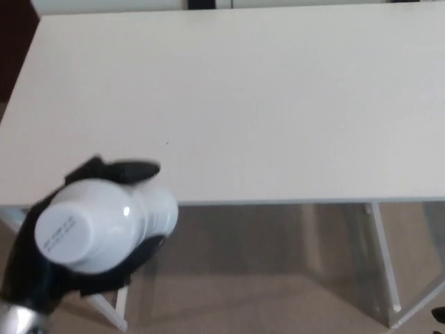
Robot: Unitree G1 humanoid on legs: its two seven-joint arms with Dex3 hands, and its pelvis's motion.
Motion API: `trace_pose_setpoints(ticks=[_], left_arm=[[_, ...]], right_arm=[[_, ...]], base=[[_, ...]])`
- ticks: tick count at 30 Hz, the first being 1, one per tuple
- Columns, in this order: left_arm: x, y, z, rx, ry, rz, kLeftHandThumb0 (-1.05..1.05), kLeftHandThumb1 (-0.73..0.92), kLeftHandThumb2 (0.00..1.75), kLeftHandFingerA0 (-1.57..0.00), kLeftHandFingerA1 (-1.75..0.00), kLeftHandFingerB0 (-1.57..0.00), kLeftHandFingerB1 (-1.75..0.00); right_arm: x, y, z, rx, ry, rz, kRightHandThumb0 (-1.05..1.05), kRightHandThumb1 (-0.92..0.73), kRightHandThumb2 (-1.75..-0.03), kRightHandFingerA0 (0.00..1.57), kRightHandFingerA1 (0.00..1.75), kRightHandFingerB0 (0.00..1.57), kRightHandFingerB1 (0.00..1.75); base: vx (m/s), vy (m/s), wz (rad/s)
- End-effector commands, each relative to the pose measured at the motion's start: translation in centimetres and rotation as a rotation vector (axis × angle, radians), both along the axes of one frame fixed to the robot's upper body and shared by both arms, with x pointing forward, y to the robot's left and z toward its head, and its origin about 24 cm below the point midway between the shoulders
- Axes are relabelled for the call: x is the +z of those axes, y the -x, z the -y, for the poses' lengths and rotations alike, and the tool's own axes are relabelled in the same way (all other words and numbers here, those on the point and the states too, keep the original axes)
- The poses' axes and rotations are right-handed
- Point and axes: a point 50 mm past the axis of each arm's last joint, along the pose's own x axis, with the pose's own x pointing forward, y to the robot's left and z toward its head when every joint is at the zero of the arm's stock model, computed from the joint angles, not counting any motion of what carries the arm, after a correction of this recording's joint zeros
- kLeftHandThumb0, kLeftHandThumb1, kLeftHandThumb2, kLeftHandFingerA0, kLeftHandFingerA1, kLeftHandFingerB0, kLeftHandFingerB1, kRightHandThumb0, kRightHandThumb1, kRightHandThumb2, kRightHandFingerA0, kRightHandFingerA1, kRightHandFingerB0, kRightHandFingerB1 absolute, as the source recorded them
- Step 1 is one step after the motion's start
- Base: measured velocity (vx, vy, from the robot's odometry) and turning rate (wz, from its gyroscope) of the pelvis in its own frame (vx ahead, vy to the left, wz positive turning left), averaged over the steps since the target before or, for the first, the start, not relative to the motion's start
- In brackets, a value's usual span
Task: The robot picks up a bottle from a person using its left hand and walk towards the table in frontand put the bottle on the table.
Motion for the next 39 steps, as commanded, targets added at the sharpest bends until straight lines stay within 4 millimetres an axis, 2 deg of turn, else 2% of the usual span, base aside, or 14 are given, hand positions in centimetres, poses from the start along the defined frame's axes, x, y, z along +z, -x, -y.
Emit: trace_pose_setpoints(ticks=[1, 8, 10, 14, 16, 20, 23, 28, 31, 32, 34, 35, 36, 39], left_arm=[[2.0, -0.8, 0.5, -0.012, -0.057, 0.039, -0.16, 0.80, 0.76, -1.02, -1.20, -0.79, -0.86], [3.7, -3.0, 2.1, -0.063, -0.080, 0.042, -0.10, 0.84, 0.73, -0.99, -1.23, -0.76, -0.88], [4.5, -4.6, 2.7, -0.072, -0.153, 0.066, -0.08, 0.86, 0.70, -0.95, -1.21, -0.75, -0.90], [4.0, -6.0, 3.2, -0.085, -0.162, 0.012, -0.06, 0.87, 0.67, -0.99, -1.26, -0.77, -0.84], [3.6, -7.0, 3.4, -0.078, -0.148, -0.059, -0.05, 0.84, 0.70, -1.03, -1.32, -0.81, -0.81], [2.5, -8.5, 3.5, -0.071, -0.137, -0.195, -0.08, 0.85, 0.69, -1.08, -1.32, -0.80, -0.79], [2.0, -9.5, 3.7, -0.061, -0.163, -0.251, -0.14, 0.84, 0.65, -1.07, -1.32, -0.81, -0.75], [1.8, -11.4, 4.1, -0.058, -0.092, -0.346, -0.13, 0.82, 0.66, -1.05, -1.35, -0.85, -0.77], [2.3, -12.7, 5.1, -0.038, -0.112, -0.383, -0.17, 0.78, 0.63, -1.04, -1.24, -0.88, -0.71], [2.4, -13.1, 5.7, -0.039, -0.141, -0.372, -0.17, 0.79, 0.63, -1.00, -1.34, -0.89, -0.71], [2.5, -13.6, 6.3, -0.047, -0.198, -0.350, -0.19, 0.77, 0.65, -1.00, -1.36, -0.90, -0.70], [2.5, -14.0, 6.9, -0.065, -0.220, -0.344, -0.17, 0.75, 0.70, -1.11, -1.22, -0.94, -0.74], [2.4, -14.2, 7.3, -0.075, -0.231, -0.344, -0.17, 0.73, 0.71, -1.13, -1.21, -0.94, -0.74], [1.5, -14.0, 8.7, -0.102, -0.266, -0.357, -0.19, 0.75, 0.69, -1.09, -1.28, -0.93, -0.74]], right_arm=[[-0.2, 0.6, 0.3, -0.018, -0.006, -0.016, -0.40, -0.72, -0.62, 0.66, 0.45, 0.54, 0.41], [0.0, 0.7, 0.5, -0.008, -0.005, -0.014, -0.40, -0.71, -0.62, 0.66, 0.45, 0.54, 0.41], [0.0, 0.7, 0.5, -0.002, 0.006, -0.014, -0.39, -0.71, -0.61, 0.66, 0.45, 0.54, 0.41], [-0.7, 2.6, 0.5, -0.004, -0.001, -0.051, -0.38, -0.71, -0.61, 0.66, 0.46, 0.53, 0.41], [-1.1, 3.6, 0.5, -0.005, -0.001, -0.076, -0.38, -0.72, -0.62, 0.67, 0.46, 0.54, 0.41], [-1.5, 5.0, 0.6, -0.009, 0.000, -0.116, -0.39, -0.72, -0.62, 0.67, 0.46, 0.54, 0.41], [-1.5, 5.1, 0.8, -0.002, 0.010, -0.131, -0.39, -0.72, -0.62, 0.67, 0.45, 0.55, 0.41], [-1.4, 5.0, 1.1, -0.001, 0.011, -0.133, -0.39, -0.73, -0.62, 0.66, 0.45, 0.56, 0.41], [-1.5, 4.9, 0.9, 0.011, 0.018, -0.138, -0.40, -0.72, -0.62, 0.67, 0.45, 0.55, 0.40], [-1.5, 4.8, 0.8, 0.013, 0.018, -0.140, -0.39, -0.72, -0.62, 0.69, 0.47, 0.55, 0.41], [-1.5, 4.7, 0.7, 0.016, 0.018, -0.139, -0.40, -0.72, -0.62, 0.68, 0.46, 0.55, 0.41], [-1.5, 4.5, 0.6, 0.016, 0.013, -0.130, -0.39, -0.72, -0.62, 0.66, 0.45, 0.54, 0.40], [-1.5, 4.5, 0.6, 0.018, 0.011, -0.128, -0.38, -0.72, -0.62, 0.64, 0.44, 0.54, 0.40], [-1.6, 4.8, 0.6, 0.013, 0.015, -0.140, -0.38, -0.72, -0.62, 0.63, 0.44, 0.54, 0.40]], base=[[0.15, -0.034, -0.04], [0.12, 0.059, -0.07], [0.16, 0.152, 0.30], [0.16, 0.090, 0.05], [0.06, 0.062, 0.08], [0.01, 0.013, 0.02], [0.06, 0.008, 0.17], [0.07, -0.055, 0.00], [0.00, 0.000, 0.00], [0.01, 0.030, -0.06], [0.01, 0.042, -0.08], [0.00, 0.055, -0.11], [0.00, 0.060, -0.06], [-0.01, 0.079, 0.00]])
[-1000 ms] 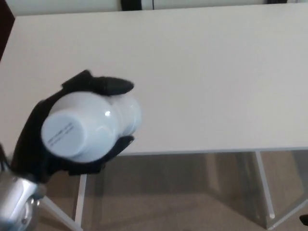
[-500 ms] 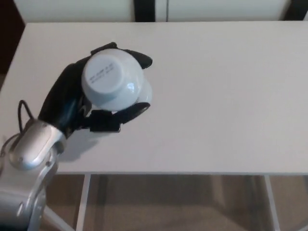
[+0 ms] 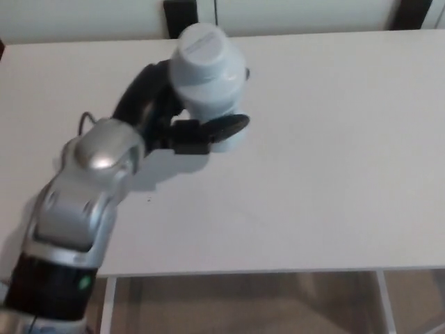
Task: The robot picks up a bottle from a person using its left hand and walk towards the table in frontand put the bottle on the table.
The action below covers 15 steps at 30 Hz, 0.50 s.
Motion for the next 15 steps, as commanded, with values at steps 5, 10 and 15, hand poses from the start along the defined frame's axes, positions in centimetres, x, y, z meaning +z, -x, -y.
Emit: trace_pose_setpoints(ticks=[5, 10, 15], left_arm=[[-1.9, 0.2, 2.1, -0.021, -0.126, -0.041, -0.17, 0.74, 0.71, -1.14, -1.30, -0.94, -0.75], [-3.9, 1.2, 1.9, -0.074, -0.187, -0.076, -0.17, 0.78, 0.65, -1.10, -1.25, -0.92, -0.71], [-5.4, 1.7, 1.4, -0.123, -0.218, -0.125, -0.15, 0.74, 0.76, -1.17, -1.23, -0.89, -0.78]], right_arm=[[0.0, 0.1, 0.2, 0.006, 0.007, -0.013, -0.39, -0.72, -0.62, 0.64, 0.44, 0.54, 0.40], [0.0, 0.5, 0.2, 0.016, 0.002, -0.018, -0.39, -0.72, -0.62, 0.65, 0.45, 0.55, 0.41], [0.0, 0.2, 0.1, 0.018, 0.002, -0.016, -0.40, -0.72, -0.62, 0.66, 0.45, 0.55, 0.41]], base=[[0.02, 0.038, 0.11], [0.14, -0.064, 0.04], [0.12, -0.074, -0.03]])
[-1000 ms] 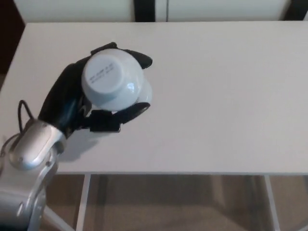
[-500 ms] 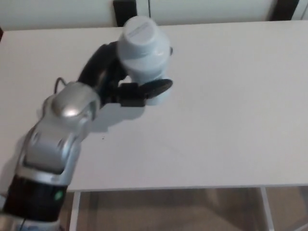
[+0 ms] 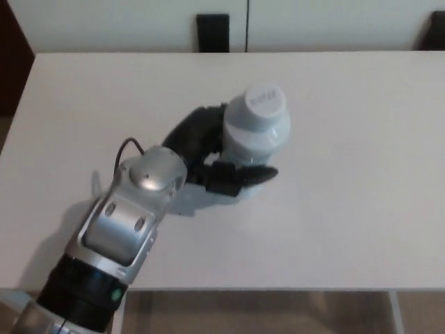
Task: The robot picks up a bottle from a person using its left hand and walk towards the table in frontand put the bottle on the table.
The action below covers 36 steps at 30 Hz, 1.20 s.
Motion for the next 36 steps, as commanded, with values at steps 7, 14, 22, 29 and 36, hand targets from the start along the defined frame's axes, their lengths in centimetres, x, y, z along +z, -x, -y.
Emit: trace_pose_setpoints(ticks=[7, 14, 22, 29, 36], left_arm=[[-1.6, 0.7, -0.9, -0.051, -0.030, -0.027, -0.13, 0.74, 0.75, -1.13, -1.26, -0.90, -0.74], [-2.0, 0.9, -0.8, -0.076, -0.008, -0.026, -0.16, 0.76, 0.69, -1.14, -1.20, -0.93, -0.66], [-1.7, 1.5, -0.5, -0.160, -0.154, 0.102, -0.86, 0.60, 0.59, 0.00, 0.00, 0.00, 0.00], [-1.3, 1.5, -0.7, -0.196, -0.217, 0.133, -0.93, 0.64, 0.60, 0.00, 0.00, 0.00, 0.00], [-0.7, 1.6, -2.2, -0.213, -0.229, 0.094, -0.91, 0.58, 0.58, 0.00, 0.00, 0.00, 0.00]], right_arm=[[0.2, -0.2, 0.4, 0.006, 0.009, -0.007, -0.39, -0.72, -0.62, 0.66, 0.46, 0.56, 0.41], [0.3, -0.6, 0.2, 0.008, 0.006, 0.003, -0.39, -0.72, -0.62, 0.67, 0.46, 0.56, 0.41], [0.3, -1.4, -0.2, 0.024, 0.002, 0.013, -0.40, -0.72, -0.60, 0.68, 0.46, 0.57, 0.40], [0.4, -1.7, -0.3, 0.031, 0.003, 0.016, -0.40, -0.73, -0.62, 0.67, 0.46, 0.54, 0.40], [0.3, -1.4, -0.5, 0.032, -0.008, 0.020, -0.40, -0.73, -0.62, 0.65, 0.46, 0.54, 0.41]], base=[[0.11, -0.069, 0.03], [0.09, -0.070, 0.03], [0.05, -0.046, 0.01], [0.03, -0.035, 0.00], [0.05, -0.086, 0.01]])
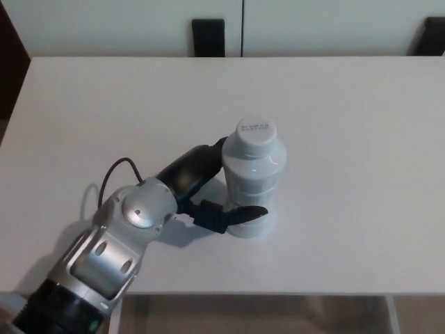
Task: The robot picks up a bottle from a person using its left hand and walk towards the table in frontand put the bottle on the table.
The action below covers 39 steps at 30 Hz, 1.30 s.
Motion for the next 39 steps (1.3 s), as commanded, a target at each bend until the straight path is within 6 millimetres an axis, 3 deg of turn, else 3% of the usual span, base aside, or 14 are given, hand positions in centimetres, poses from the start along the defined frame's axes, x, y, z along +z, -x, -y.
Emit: trace_pose_setpoints(ticks=[1, 2, 6, 7, 10, 16, 20, 22, 24, 27, 28, 30, 33, 39], left_arm=[[0.9, 0.1, -1.6, -0.030, -0.043, -0.003, -0.89, 0.59, 0.57, 0.00, 0.00, 0.00, 0.00], [1.3, 0.1, -2.5, -0.038, -0.055, 0.008, -0.88, 0.46, 0.82, 0.00, 0.00, 0.00, 0.00], [3.0, 0.2, -5.5, -0.005, -0.048, 0.040, -0.93, 0.59, 0.59, 0.00, 0.00, 0.00, 0.00], [3.3, 0.3, -6.1, 0.011, -0.030, 0.048, -0.88, 0.47, 0.87, 0.00, 0.00, 0.00, 0.00], [4.7, 1.2, -9.1, 0.043, 0.031, 0.084, -0.88, 0.47, 0.86, 0.00, 0.00, 0.00, 0.00], [3.6, 7.9, -14.3, 0.119, 0.221, 0.090, -0.81, 0.46, 0.87, 0.00, -0.03, 0.00, -0.09], [3.3, 14.1, -13.7, 0.097, 0.232, 0.058, -0.65, 0.40, 0.80, -0.08, -0.17, -0.07, -0.20], [3.0, 17.6, -12.7, 0.018, 0.212, 0.077, -0.34, 0.20, 0.83, 0.00, -0.51, 0.00, -0.48], [2.8, 19.5, -12.1, -0.027, 0.234, 0.066, -0.62, 0.46, 0.55, -0.15, -0.33, -0.20, -0.29], [3.5, 22.5, -11.5, -0.105, 0.269, -0.025, -0.65, 0.46, 0.55, -0.29, -0.31, -0.32, -0.33], [3.5, 23.7, -11.7, -0.168, 0.292, -0.075, -0.73, 0.44, 0.80, -0.29, -0.41, -0.31, -0.42], [3.3, 24.9, -12.0, -0.201, 0.310, -0.125, -0.72, 0.51, 0.57, -0.37, -0.33, -0.37, -0.33], [2.7, 25.8, -12.8, -0.203, 0.347, -0.203, -0.69, 0.42, 0.80, -0.37, -0.44, -0.37, -0.45], [-0.2, 27.3, -14.6, -0.145, 0.410, -0.402, -0.57, 0.46, 0.55, -0.55, -0.37, -0.58, -0.38]], right_arm=[[-0.1, 0.4, 0.1, 0.001, 0.001, -0.014, -0.39, -0.73, -0.62, 0.66, 0.46, 0.54, 0.40], [-0.1, 0.4, 0.1, 0.000, 0.004, -0.018, -0.39, -0.73, -0.62, 0.66, 0.46, 0.54, 0.41], [0.0, 0.3, 0.2, 0.011, 0.011, -0.015, -0.38, -0.73, -0.62, 0.68, 0.47, 0.56, 0.41], [0.0, 0.2, 0.2, 0.009, 0.011, -0.016, -0.39, -0.73, -0.62, 0.69, 0.47, 0.56, 0.41], [-0.1, 0.2, 0.1, 0.018, 0.008, -0.017, -0.39, -0.74, -0.62, 0.66, 0.45, 0.55, 0.41], [-0.6, 0.9, -0.3, 0.017, 0.005, -0.048, -0.40, -0.73, -0.62, 0.65, 0.45, 0.55, 0.40], [-0.8, 1.5, -0.2, 0.014, 0.014, -0.068, -0.40, -0.73, -0.62, 0.65, 0.46, 0.54, 0.40], [-0.9, 1.5, -0.2, -0.003, 0.020, -0.078, -0.42, -0.73, -0.62, 0.69, 0.47, 0.55, 0.40], [-1.0, 1.7, -0.1, -0.012, 0.023, -0.085, -0.41, -0.72, -0.62, 0.69, 0.47, 0.55, 0.40], [-1.1, 1.9, -0.1, -0.027, 0.013, -0.089, -0.41, -0.72, -0.62, 0.68, 0.46, 0.54, 0.40], [-1.1, 2.0, 0.0, -0.035, 0.014, -0.093, -0.40, -0.72, -0.62, 0.66, 0.46, 0.54, 0.40], [-1.1, 2.3, 0.2, -0.038, 0.018, -0.100, -0.40, -0.72, -0.62, 0.65, 0.45, 0.54, 0.40], [-0.9, 1.8, 0.3, -0.046, 0.017, -0.094, -0.39, -0.72, -0.62, 0.65, 0.45, 0.54, 0.40], [-0.5, 1.2, 0.8, -0.044, 0.024, -0.074, -0.39, -0.73, -0.62, 0.68, 0.45, 0.56, 0.41]], base=[[0.00, 0.000, 0.00], [0.00, 0.000, 0.00], [0.00, 0.000, 0.00], [0.00, 0.000, 0.00], [0.00, 0.000, 0.00], [0.00, 0.000, 0.00], [0.00, 0.000, 0.00], [0.00, 0.000, 0.00], [0.00, 0.000, 0.00], [0.00, 0.000, 0.00], [0.00, 0.000, 0.00], [0.00, 0.000, 0.00], [0.00, 0.000, 0.00], [0.00, 0.000, 0.00]])
